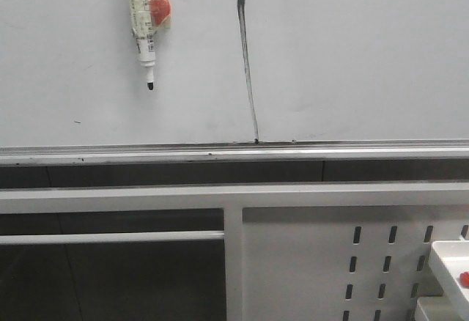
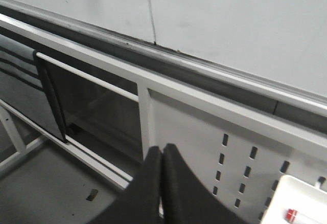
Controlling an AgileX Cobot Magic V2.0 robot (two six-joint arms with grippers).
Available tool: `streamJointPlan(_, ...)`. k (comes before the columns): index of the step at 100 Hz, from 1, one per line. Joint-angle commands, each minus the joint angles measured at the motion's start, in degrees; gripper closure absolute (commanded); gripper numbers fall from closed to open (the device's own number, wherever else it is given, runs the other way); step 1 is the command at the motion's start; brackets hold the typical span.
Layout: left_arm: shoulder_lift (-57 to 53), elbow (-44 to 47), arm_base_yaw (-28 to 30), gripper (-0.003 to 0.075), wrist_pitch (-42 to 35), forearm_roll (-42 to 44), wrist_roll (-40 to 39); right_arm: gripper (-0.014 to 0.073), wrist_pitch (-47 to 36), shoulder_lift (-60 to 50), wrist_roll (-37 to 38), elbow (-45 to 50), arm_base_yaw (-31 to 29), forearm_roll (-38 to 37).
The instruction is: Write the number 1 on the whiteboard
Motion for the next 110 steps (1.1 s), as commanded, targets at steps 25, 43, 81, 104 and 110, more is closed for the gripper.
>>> streamJointPlan(25, -1.27, 2.04, 0.17, 0.0740, -2.50, -1.15, -0.50, 0.0643, 8.67, -10.54, -10.98, 0.80, -5.50, 6.63)
streamJointPlan(43, -1.27, 2.04, 0.17, 0.0740, -2.50, -1.15, -0.50, 0.0643, 8.19, -10.67, -25.17, 0.80, -7.91, 11.41)
streamJointPlan(81, -1.27, 2.04, 0.17, 0.0740, -2.50, -1.15, -0.50, 0.0643, 7.84, -10.88, -25.17, 0.80, -7.91, 11.41)
streamJointPlan(104, -1.27, 2.04, 0.17, 0.0740, -2.50, -1.15, -0.50, 0.0643, 7.84, -10.88, -25.17, 0.80, -7.91, 11.41)
streamJointPlan(110, -1.27, 2.04, 0.17, 0.0740, -2.50, -1.15, -0.50, 0.0643, 7.84, -10.88, -25.17, 0.80, -7.91, 11.41)
